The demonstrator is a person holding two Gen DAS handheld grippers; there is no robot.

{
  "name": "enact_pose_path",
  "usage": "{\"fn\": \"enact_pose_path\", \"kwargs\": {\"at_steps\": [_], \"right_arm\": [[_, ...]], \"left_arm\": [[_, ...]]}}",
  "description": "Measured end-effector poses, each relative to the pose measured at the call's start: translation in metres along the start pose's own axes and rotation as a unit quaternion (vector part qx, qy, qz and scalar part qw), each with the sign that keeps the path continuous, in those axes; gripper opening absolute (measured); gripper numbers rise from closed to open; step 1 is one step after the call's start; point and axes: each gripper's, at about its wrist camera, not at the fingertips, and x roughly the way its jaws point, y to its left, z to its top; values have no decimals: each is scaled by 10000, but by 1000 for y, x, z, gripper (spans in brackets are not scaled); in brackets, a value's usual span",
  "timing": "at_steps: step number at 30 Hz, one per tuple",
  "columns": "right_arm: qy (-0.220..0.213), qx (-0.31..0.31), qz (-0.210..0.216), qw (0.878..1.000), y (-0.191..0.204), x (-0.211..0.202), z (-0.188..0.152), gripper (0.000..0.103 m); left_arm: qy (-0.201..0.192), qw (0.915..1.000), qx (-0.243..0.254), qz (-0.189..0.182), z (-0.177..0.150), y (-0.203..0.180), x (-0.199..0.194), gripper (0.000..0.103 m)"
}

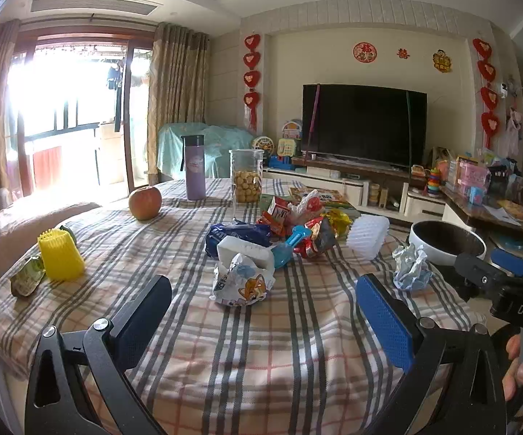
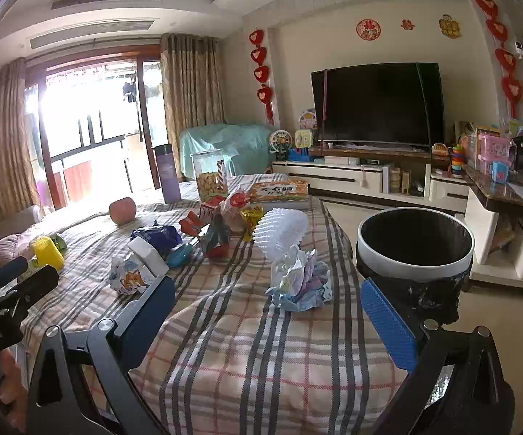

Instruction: Collect trash

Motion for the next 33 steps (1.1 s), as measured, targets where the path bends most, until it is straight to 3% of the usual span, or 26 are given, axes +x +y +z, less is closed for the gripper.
{"fn": "enact_pose_path", "kwargs": {"at_steps": [33], "right_arm": [[45, 12, 10, 10000, 1, -1, -1, 103]], "left_arm": [[9, 10000, -1, 0, 0, -2, 0, 102]]}}
